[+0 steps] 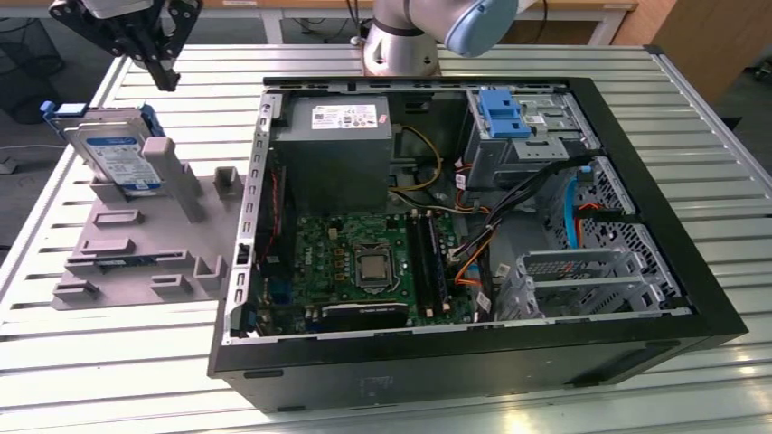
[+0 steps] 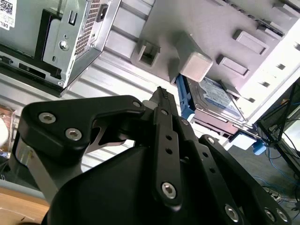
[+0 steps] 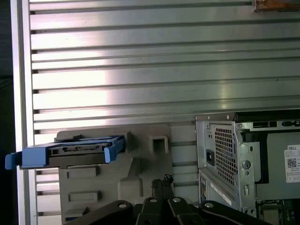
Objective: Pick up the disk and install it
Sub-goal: 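Reach for the disk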
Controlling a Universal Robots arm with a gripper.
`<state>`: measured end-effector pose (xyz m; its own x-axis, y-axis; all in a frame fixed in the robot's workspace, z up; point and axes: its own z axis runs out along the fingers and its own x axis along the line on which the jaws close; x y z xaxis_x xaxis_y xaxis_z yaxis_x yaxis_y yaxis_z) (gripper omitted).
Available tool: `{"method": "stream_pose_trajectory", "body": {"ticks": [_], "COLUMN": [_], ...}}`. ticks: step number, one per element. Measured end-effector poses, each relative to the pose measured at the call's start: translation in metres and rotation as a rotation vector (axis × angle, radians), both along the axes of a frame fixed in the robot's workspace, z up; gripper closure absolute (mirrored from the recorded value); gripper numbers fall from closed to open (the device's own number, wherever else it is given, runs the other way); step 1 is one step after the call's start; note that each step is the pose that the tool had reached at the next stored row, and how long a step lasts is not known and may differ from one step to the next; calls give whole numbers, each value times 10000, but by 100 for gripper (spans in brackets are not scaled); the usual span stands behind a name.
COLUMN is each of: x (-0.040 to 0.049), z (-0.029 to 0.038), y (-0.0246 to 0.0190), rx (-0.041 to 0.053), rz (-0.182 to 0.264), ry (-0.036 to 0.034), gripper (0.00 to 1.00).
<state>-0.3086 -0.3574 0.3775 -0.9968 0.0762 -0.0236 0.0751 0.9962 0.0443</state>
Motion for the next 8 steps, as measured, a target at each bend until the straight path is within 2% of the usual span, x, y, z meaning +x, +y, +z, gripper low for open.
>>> {"method": "stream_pose_trajectory", "body": {"ticks": [8], "x": [-26], "z": [0], "y": [3], "rx": [0], "rz": [0], "ry": [1], "gripper": [89]}}
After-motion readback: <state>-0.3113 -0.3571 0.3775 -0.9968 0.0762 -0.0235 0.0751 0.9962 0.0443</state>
